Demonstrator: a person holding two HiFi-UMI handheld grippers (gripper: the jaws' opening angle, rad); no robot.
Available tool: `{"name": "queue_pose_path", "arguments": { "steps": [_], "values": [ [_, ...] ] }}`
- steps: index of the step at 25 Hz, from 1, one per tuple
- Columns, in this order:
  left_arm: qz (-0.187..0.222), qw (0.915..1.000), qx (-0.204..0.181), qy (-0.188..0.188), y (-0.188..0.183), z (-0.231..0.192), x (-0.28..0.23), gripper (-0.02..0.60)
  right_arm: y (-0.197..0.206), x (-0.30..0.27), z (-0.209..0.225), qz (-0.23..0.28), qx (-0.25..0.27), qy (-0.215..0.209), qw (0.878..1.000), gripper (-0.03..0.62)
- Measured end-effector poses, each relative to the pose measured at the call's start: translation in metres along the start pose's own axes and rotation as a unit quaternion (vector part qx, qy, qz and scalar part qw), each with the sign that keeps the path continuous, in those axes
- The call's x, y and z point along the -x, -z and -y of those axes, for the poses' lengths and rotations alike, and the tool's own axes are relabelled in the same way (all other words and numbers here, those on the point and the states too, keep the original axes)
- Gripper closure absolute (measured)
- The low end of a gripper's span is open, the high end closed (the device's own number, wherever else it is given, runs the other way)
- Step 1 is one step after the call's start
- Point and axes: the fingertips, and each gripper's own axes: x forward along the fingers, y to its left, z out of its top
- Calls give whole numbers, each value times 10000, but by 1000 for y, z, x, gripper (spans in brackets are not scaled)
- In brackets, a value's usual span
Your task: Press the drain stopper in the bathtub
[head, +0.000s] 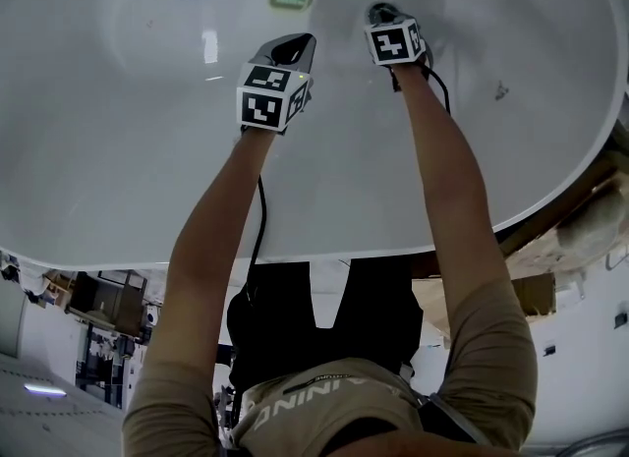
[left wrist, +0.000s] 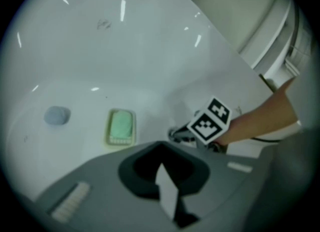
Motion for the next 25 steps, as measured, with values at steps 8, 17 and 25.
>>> {"name": "queue_pose_path", "arguments": {
  "steps": [8,17,25],
  "values": [
    [20,10000,-86,35,-23,24,28,580,16,49,-18,-105,156,-38,9998,585],
    [156,9994,-294,-39,-73,65,104,580,1,171,-31,99,162,-189,9996,585],
    [805,9962,-315,-50,-138,120,211,580,-8,320,-57,827,-211,-265,9960,585]
  ]
}}
